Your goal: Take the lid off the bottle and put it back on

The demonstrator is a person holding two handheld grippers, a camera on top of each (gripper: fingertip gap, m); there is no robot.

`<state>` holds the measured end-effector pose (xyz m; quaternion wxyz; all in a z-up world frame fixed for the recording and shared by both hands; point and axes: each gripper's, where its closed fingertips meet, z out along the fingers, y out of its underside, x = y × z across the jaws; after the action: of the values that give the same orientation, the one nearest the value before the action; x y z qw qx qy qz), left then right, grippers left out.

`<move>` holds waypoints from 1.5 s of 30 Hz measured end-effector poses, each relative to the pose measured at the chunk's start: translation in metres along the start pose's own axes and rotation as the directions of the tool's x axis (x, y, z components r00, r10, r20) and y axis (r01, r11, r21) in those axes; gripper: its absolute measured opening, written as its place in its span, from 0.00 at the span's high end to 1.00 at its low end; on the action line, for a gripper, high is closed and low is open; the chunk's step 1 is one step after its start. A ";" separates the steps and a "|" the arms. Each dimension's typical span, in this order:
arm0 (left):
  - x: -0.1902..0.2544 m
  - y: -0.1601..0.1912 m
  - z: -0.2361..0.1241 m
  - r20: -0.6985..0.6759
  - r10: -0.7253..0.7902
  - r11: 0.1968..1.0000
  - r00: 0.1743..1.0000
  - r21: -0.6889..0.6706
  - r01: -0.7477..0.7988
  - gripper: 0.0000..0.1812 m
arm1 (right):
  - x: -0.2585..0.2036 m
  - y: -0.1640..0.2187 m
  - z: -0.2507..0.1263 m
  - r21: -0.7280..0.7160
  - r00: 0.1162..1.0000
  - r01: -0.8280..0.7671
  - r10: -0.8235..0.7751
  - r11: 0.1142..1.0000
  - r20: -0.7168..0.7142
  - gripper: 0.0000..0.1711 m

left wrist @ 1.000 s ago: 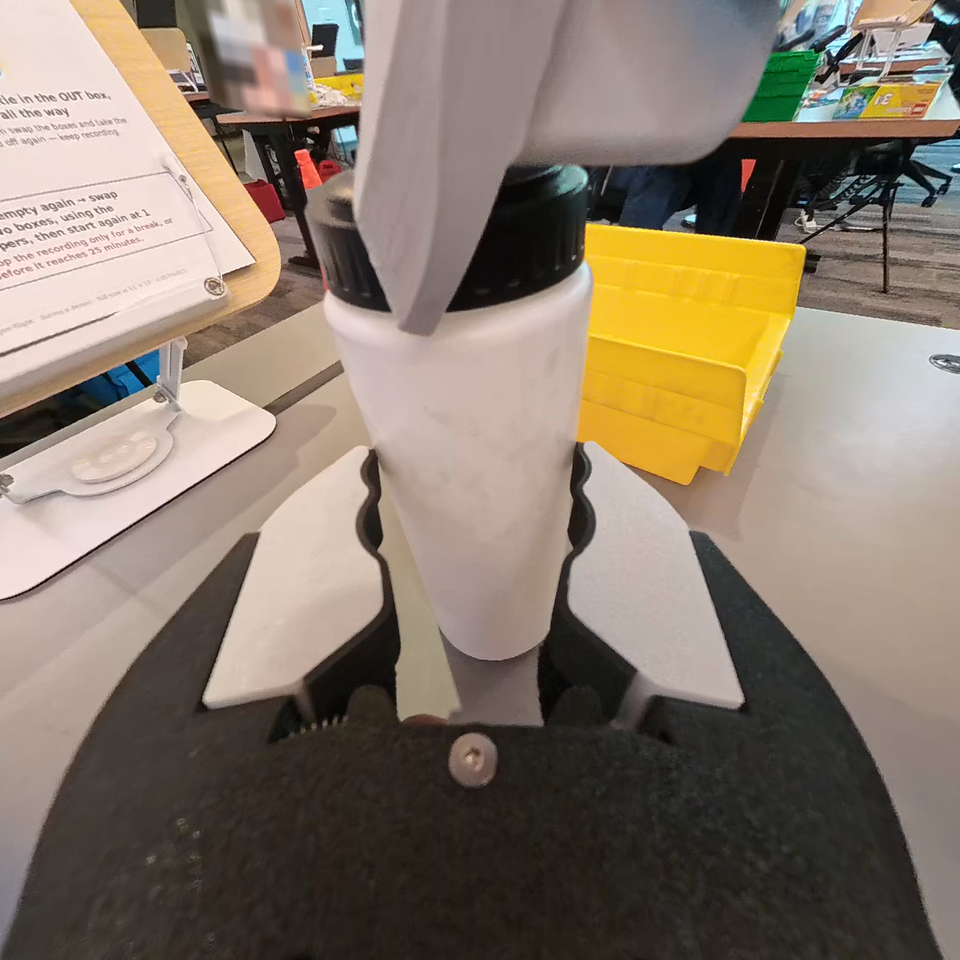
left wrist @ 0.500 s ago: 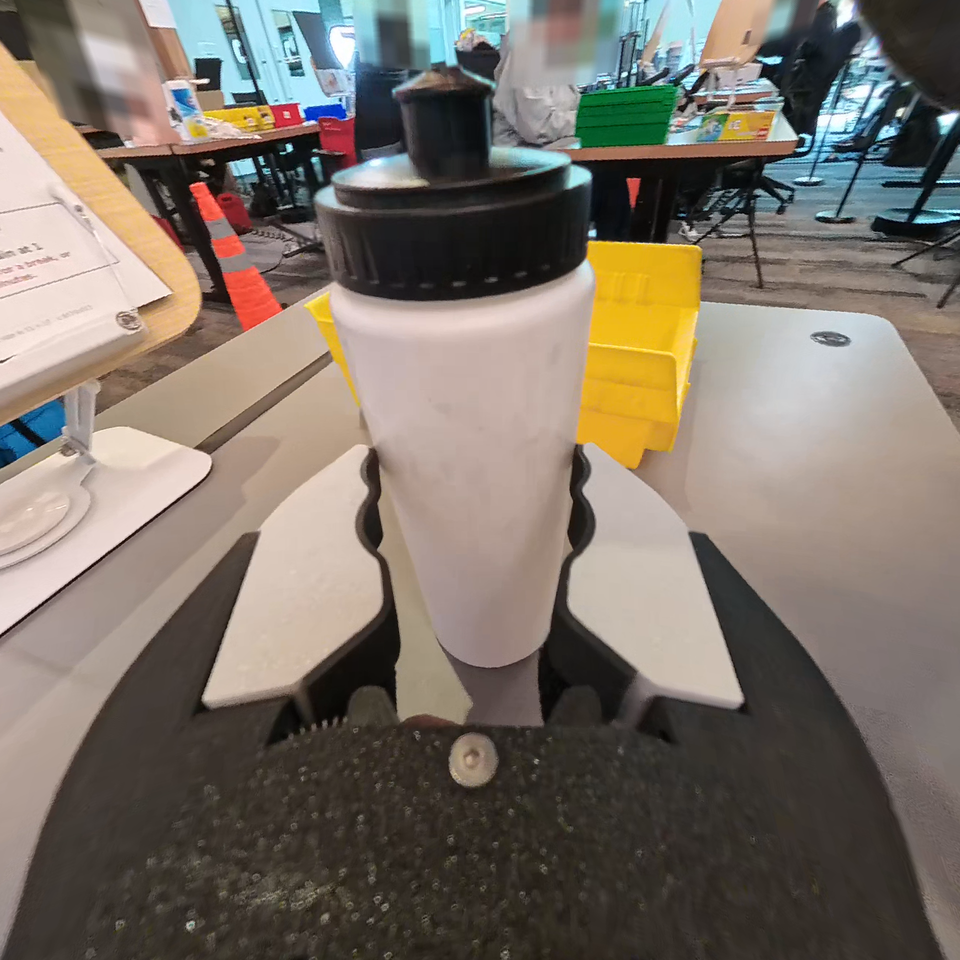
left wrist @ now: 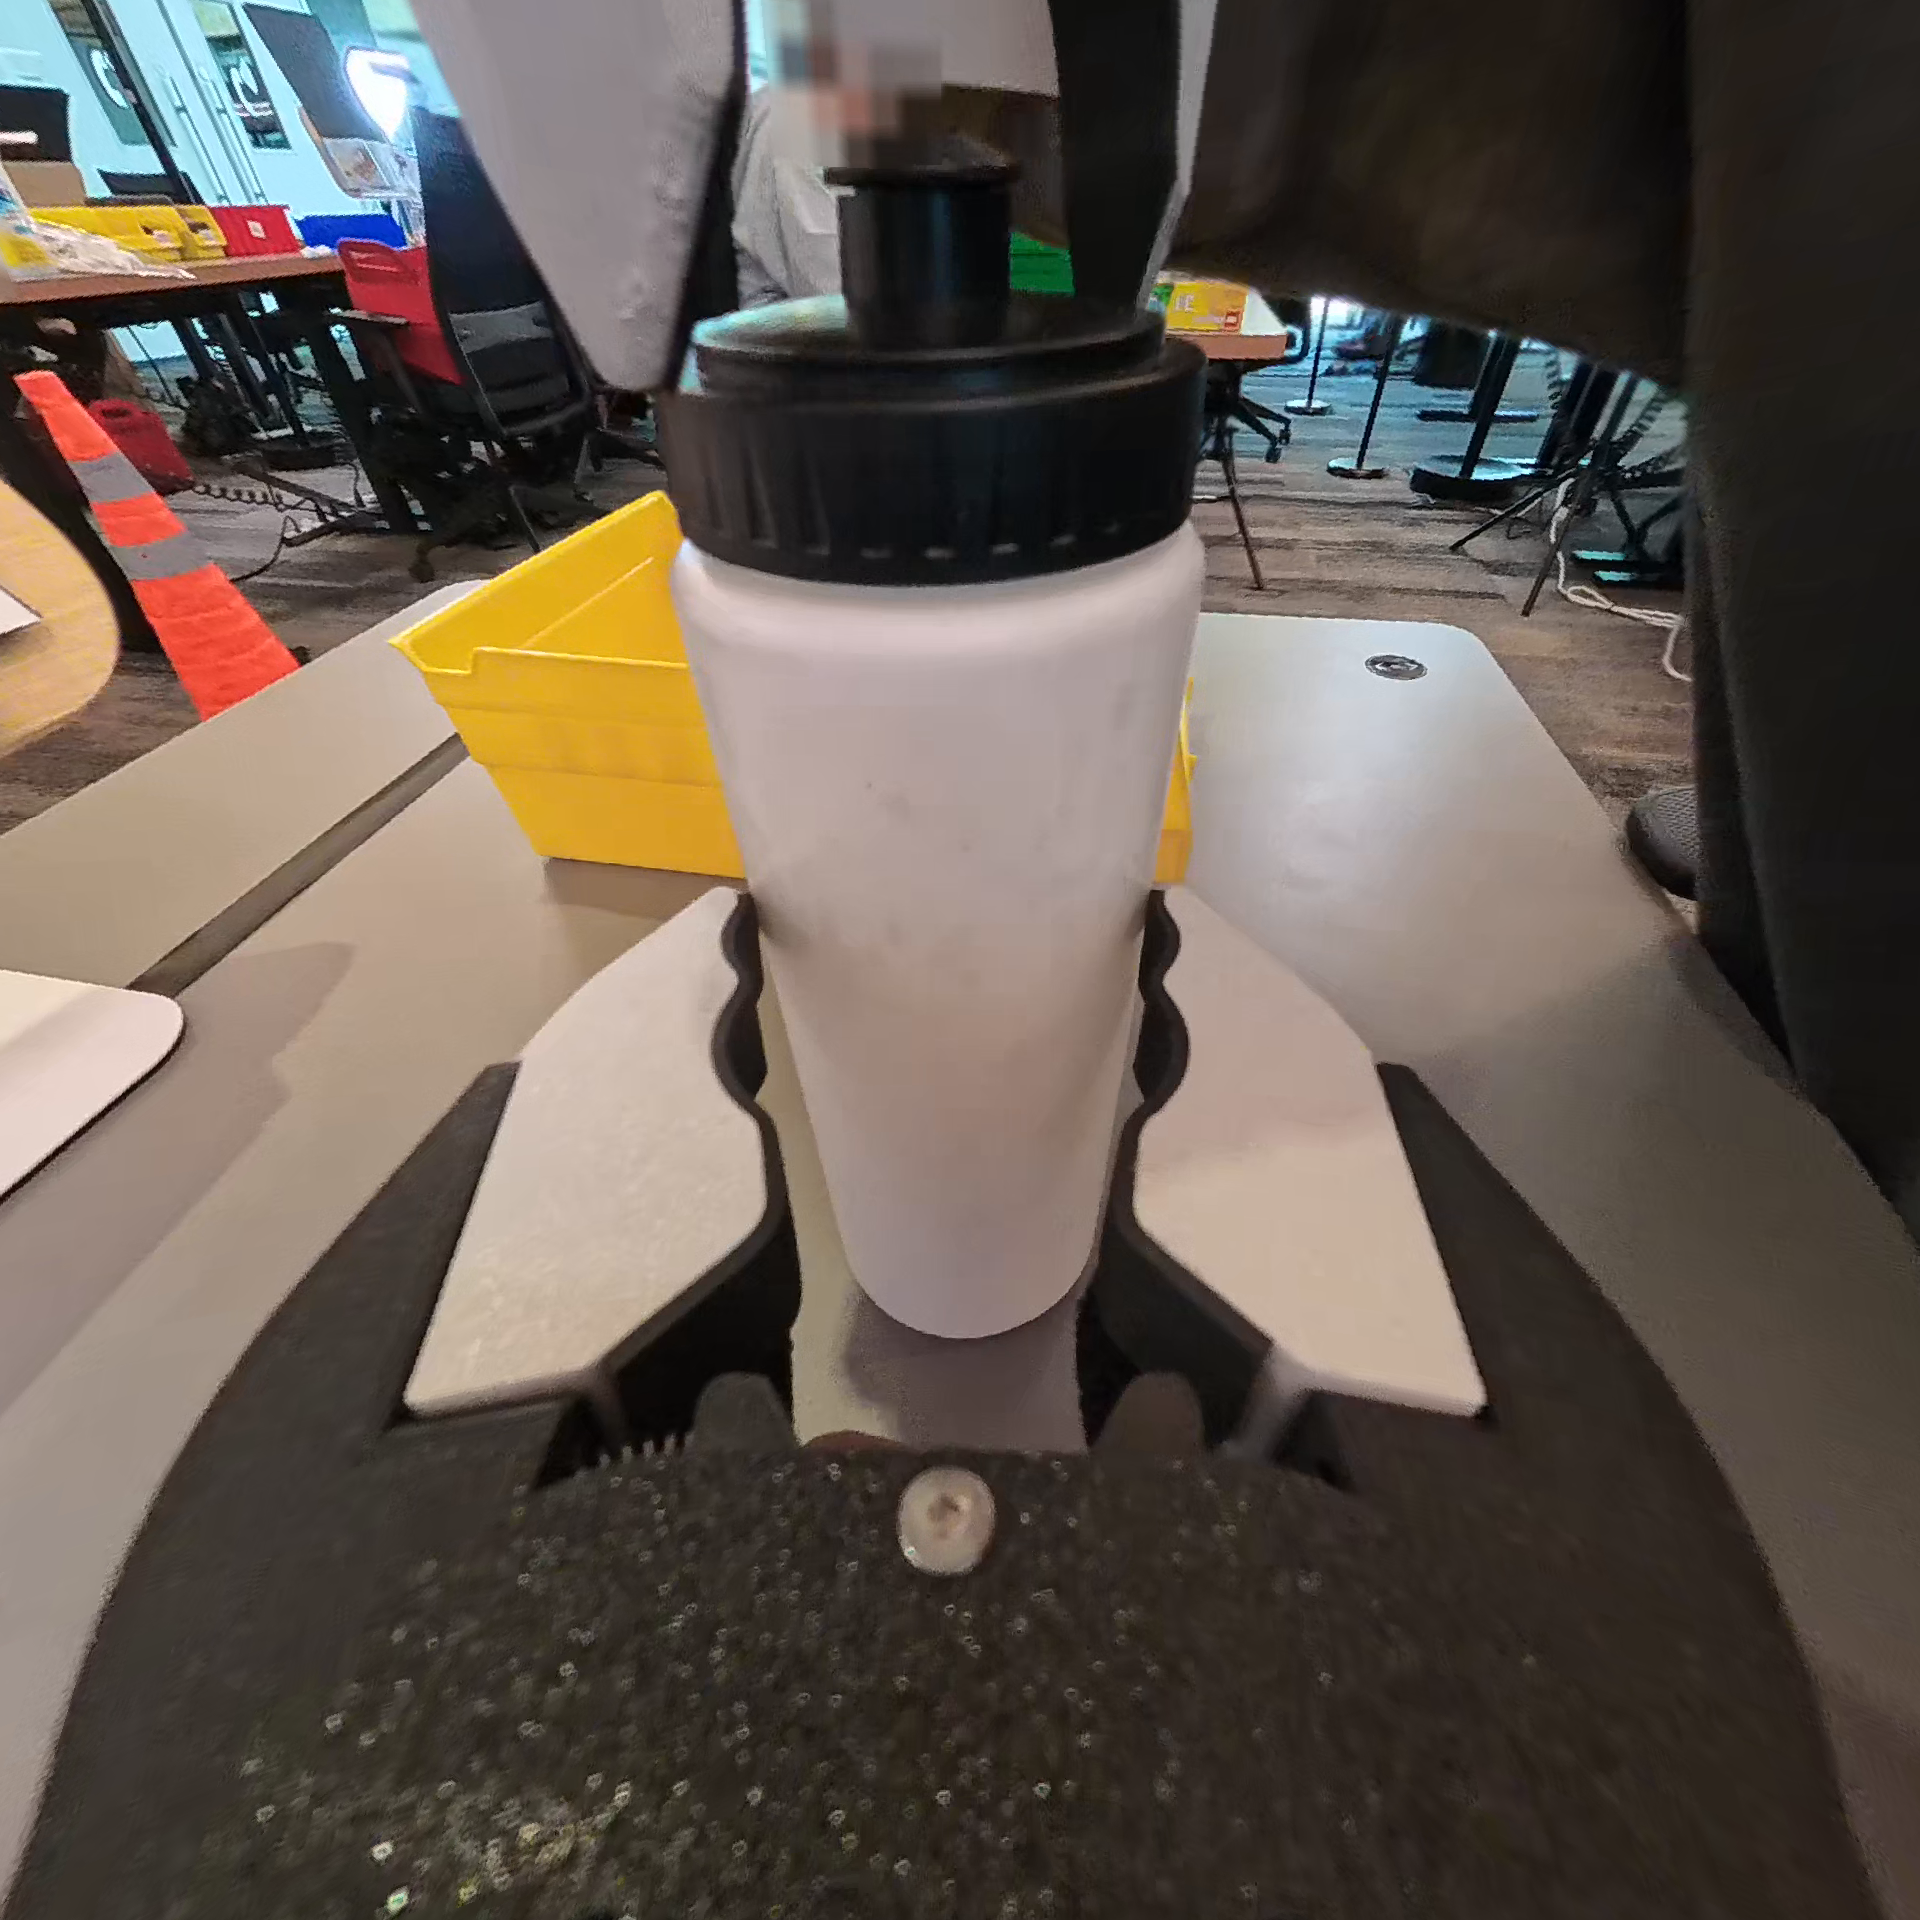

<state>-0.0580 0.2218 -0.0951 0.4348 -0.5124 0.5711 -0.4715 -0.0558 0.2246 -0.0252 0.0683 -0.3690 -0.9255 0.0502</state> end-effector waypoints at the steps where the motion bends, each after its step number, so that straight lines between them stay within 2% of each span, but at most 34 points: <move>1: 0.000 0.000 0.000 -0.003 -0.001 1.000 1.000 0.000 0.001 0.61 | 0.001 0.000 0.001 0.005 1.000 0.017 -0.017 1.000 0.001 0.57; 5: 0.001 0.000 0.002 -0.007 -0.005 1.000 1.000 -0.005 0.005 0.61 | -0.004 -0.001 0.005 0.040 0.998 0.030 -0.032 0.999 0.045 0.60; 10: 0.000 0.001 0.002 0.014 -0.025 1.000 1.000 -0.006 0.025 0.62 | -0.003 0.001 0.005 0.064 0.997 -0.063 0.060 0.996 0.053 0.60; 14: 0.000 0.001 0.002 0.054 -0.022 1.000 0.998 -0.009 0.022 0.62 | -0.002 0.001 0.005 0.109 0.988 -0.152 0.148 0.982 0.041 0.60; 20: -0.001 0.001 0.003 0.119 -0.019 1.000 0.993 -0.020 0.022 0.62 | -0.002 0.003 0.005 0.075 0.958 -0.287 0.287 0.955 0.007 0.60; 25: -0.002 0.001 0.003 0.181 -0.029 0.999 0.983 -0.026 0.034 0.62 | -0.001 0.004 0.005 0.083 0.901 -0.431 0.434 0.898 -0.012 0.60; 32: -0.005 0.002 0.002 0.261 -0.033 0.999 0.965 -0.023 0.040 0.62 | 0.003 0.005 0.005 0.104 0.769 -0.631 0.638 0.769 -0.046 0.60; 39: -0.001 0.005 0.000 0.280 0.008 0.999 0.960 -0.038 0.003 0.62 | 0.003 0.002 0.006 0.063 0.564 -0.818 0.819 0.572 -0.108 0.60; 45: -0.002 0.006 -0.001 0.283 0.004 1.000 0.959 -0.028 0.004 0.62 | 0.012 0.000 0.008 0.175 0.387 -0.894 0.907 0.413 -0.166 0.60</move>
<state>-0.0595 0.2243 -0.1005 0.5047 -0.5804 0.5097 -0.3854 -0.0659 0.2331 -0.0319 0.1495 -0.8117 -0.5613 0.0615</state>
